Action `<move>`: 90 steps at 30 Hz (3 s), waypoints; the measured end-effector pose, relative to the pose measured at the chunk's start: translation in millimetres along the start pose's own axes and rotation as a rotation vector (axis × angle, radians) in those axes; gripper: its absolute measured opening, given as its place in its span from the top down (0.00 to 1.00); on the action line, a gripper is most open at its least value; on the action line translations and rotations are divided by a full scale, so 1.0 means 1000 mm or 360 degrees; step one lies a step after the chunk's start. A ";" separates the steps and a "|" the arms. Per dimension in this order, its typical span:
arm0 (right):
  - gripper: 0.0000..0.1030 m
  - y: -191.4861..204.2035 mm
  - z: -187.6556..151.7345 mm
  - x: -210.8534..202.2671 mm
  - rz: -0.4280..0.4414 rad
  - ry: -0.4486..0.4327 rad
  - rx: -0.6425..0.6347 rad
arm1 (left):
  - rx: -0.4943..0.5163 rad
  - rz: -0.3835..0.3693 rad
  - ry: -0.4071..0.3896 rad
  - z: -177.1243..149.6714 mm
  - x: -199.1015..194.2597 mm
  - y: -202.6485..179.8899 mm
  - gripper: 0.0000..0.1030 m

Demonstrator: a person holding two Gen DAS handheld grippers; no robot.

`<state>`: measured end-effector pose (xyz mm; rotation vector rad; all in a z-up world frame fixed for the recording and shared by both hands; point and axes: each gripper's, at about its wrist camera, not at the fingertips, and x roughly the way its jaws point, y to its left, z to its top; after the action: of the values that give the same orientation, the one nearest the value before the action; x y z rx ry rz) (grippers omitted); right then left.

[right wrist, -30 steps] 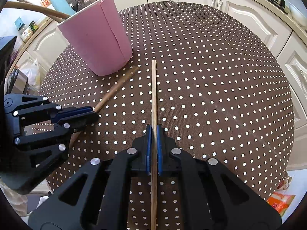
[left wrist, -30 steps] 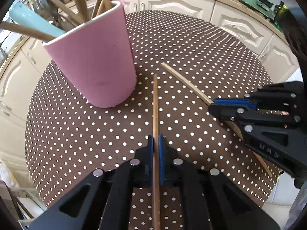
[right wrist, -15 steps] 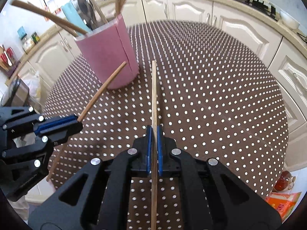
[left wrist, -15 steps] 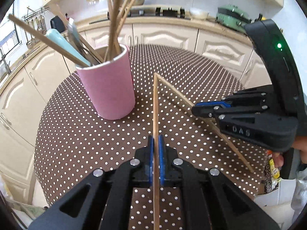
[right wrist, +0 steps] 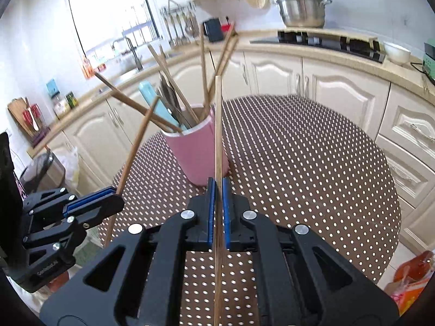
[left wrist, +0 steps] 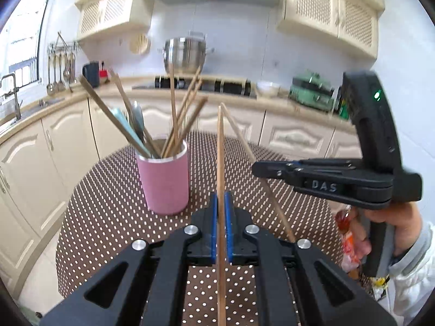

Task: Organize utensils
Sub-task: 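Lower the chopstick into the pink holder and open the right tool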

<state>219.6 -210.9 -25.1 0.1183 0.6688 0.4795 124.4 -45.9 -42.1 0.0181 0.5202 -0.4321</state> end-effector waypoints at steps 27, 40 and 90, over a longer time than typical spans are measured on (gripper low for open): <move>0.94 0.014 0.054 -0.021 0.0168 -0.0538 0.0076 | -0.0164 0.0206 -0.0640 0.045 -0.068 0.047 0.95; 0.94 0.012 0.095 -0.006 0.0181 -0.0884 0.0062 | -0.0327 0.0140 -0.0815 0.085 -0.024 0.080 0.95; 0.94 0.003 0.084 0.056 0.0208 -0.0855 -0.0077 | -0.0231 0.0305 -0.0831 0.086 0.036 0.069 0.32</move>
<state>308.5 -178.4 9.4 0.2360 0.1233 0.5602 221.7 -8.0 8.3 -0.1794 0.0322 -0.1967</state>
